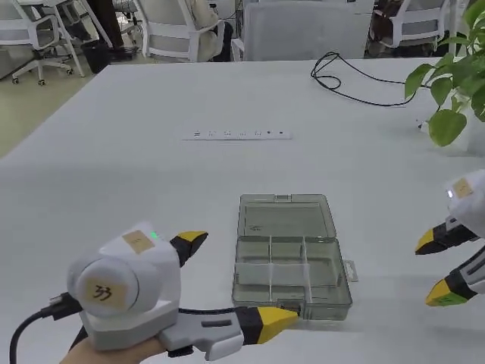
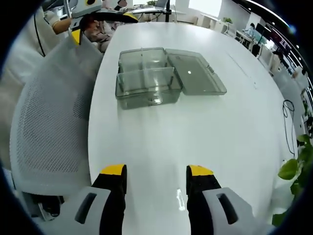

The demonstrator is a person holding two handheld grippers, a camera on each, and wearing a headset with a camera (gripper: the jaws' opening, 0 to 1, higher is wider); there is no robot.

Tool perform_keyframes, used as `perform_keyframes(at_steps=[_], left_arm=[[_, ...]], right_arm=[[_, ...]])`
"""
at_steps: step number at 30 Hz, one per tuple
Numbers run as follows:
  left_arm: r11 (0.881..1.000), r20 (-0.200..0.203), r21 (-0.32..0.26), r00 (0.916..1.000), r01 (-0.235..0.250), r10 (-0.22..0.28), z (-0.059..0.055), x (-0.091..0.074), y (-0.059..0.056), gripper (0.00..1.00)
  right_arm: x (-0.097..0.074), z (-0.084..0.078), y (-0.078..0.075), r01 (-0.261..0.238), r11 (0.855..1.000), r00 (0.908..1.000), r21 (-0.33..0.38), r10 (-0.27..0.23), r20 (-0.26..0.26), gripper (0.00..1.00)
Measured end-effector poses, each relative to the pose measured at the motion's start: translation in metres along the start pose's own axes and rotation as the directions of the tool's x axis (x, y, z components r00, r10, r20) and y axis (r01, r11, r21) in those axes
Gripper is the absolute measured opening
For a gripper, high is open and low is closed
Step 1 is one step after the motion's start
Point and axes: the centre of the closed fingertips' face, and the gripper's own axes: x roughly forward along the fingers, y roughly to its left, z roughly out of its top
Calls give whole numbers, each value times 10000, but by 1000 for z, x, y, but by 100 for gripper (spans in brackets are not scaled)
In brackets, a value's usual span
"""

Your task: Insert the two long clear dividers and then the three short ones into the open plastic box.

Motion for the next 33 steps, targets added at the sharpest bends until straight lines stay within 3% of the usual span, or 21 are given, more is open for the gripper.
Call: perform_keyframes(at_steps=[8, 20, 28, 33], left_arm=[[9999, -13, 0, 9999, -142, 142, 1, -1, 1, 97], [9989, -37, 177, 9990, -439, 440, 3, -7, 4, 90], [9978, -106, 173, 9978, -646, 648, 2, -10, 6, 85], [9968, -84, 128, 9968, -793, 794, 3, -11, 8, 83]], right_arm=[[-1, -29, -7, 57, 9999, 9985, 100, -51, -536, 49], [-4, -72, -20, 102, 9999, 9870, -55, -110, -1606, 46], [-3, -85, -24, -36, 9995, 9823, -309, -23, -1871, 42], [-1, -86, -25, -167, 9983, 9826, -564, 60, -1854, 39]])
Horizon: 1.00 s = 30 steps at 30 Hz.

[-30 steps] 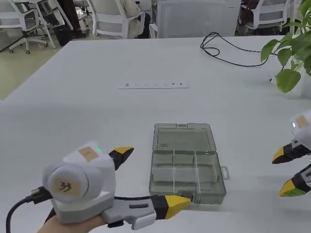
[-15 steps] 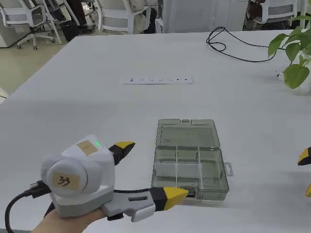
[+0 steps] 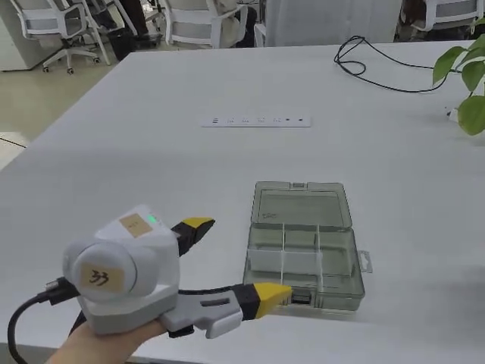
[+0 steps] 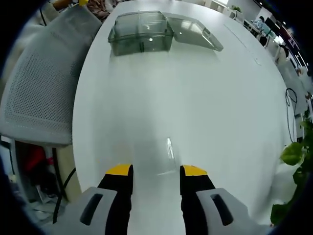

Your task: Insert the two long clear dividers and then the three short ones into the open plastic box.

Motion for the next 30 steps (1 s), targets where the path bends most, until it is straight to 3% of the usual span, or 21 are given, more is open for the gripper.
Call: perform_keyframes(at_steps=[9, 19, 30], left_arm=[[10000, -21, 62, 10000, -48, 48, 2, 0, -1, 80], [10000, -58, 87, 10000, -39, 39, 2, -2, -3, 79], [9999, -35, 67, 9999, 144, -144, 3, -5, -6, 76]], right_arm=[[5, -3, 0, -182, 9991, 9997, -393, 175, -166, 37], [4, -4, 0, -284, 9995, 9994, 146, 280, 220, 33], [3, -2, 1, 363, 9988, 9987, 318, -373, 341, 32]])
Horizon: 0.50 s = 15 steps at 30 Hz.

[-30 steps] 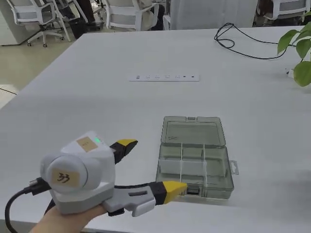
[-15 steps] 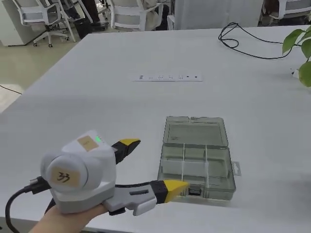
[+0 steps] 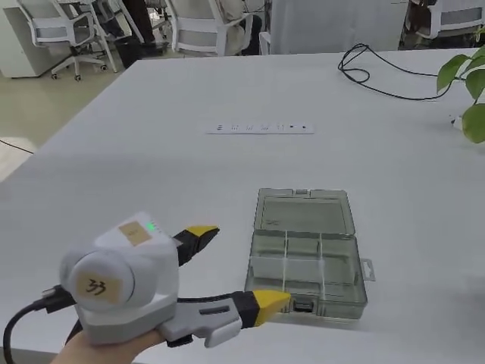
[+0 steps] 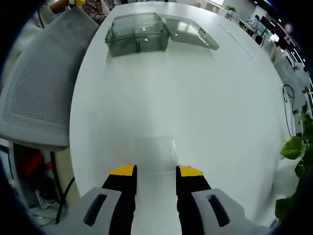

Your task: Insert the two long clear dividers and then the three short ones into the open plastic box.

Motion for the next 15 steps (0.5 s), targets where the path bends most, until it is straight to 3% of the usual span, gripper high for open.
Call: perform_keyframes(at_steps=[3, 10, 13, 14, 15], left_arm=[[9999, 76, -99, 9999, 93, -92, 1, 0, -2, 74], [9986, 248, -466, 9994, 249, -238, 2, 2, -4, 68], [9964, 325, -762, 9989, 358, -334, 2, 4, -4, 65], [9958, 347, -831, 9988, 379, -351, 2, 5, -4, 63], [9946, 404, -954, 9985, 412, -375, 3, 6, -4, 62]], right_arm=[[-3, 7, -2, 455, 9990, 9989, -43, -454, 152, 32], [-18, 46, -5, 1330, 9898, 9871, -520, -1276, 968, 32], [-27, 72, -5, 1881, 9784, 9733, -853, -1741, 1493, 32], [-21, 71, -8, 1966, 9763, 9695, -906, -1797, 1667, 32], [-22, 79, -8, 2106, 9725, 9641, -992, -1898, 1856, 32]])
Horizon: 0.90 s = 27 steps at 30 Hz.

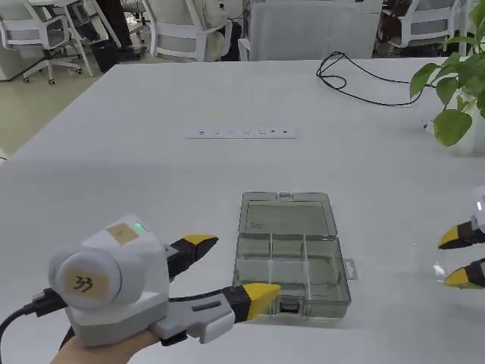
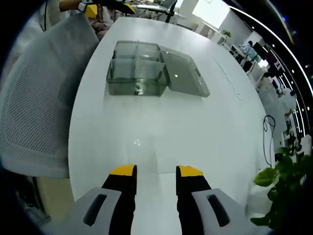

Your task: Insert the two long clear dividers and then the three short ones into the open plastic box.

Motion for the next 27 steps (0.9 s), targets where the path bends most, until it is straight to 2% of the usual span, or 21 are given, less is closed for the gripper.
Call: perform_keyframes(at_steps=[5, 10, 11, 13, 17, 20, 23, 27], left_arm=[[9995, 162, -289, 9998, 155, -150, 3, 4, -2, 58], [9971, 300, -657, 9989, 381, -362, 5, 9, -7, 53], [9963, 314, -742, 9987, 435, -412, 5, 10, -9, 53], [9951, 344, -855, 9983, 490, -462, 5, 11, -10, 51], [9916, 378, -1159, 9979, 573, -533, 4, 14, -12, 47], [9863, 539, -1495, 9966, 692, -618, 7, 15, -13, 45], [9817, 603, -1738, 9959, 772, -676, 8, 16, -13, 42], [9665, 849, -2352, 9928, 1028, -850, 12, 17, -16, 35]], right_arm=[[-6, 42, 2, 382, 9974, 9973, -615, -342, 653, 32], [-9, 81, 2, 700, 9924, 9892, -1016, -559, 1355, 32], [-10, 90, 3, 760, 9907, 9866, -1131, -583, 1524, 32], [-4, 98, -3, 843, 9871, 9812, -1363, -584, 1838, 32], [-6, 124, 4, 919, 9810, 9728, -1709, -519, 2257, 32], [-8, 147, 10, 998, 9750, 9638, -1987, -451, 2629, 32], [-9, 162, 14, 1039, 9726, 9546, -2080, -388, 2953, 32], [-9, 184, 19, 1086, 9666, 9423, -2320, -258, 3338, 32]])
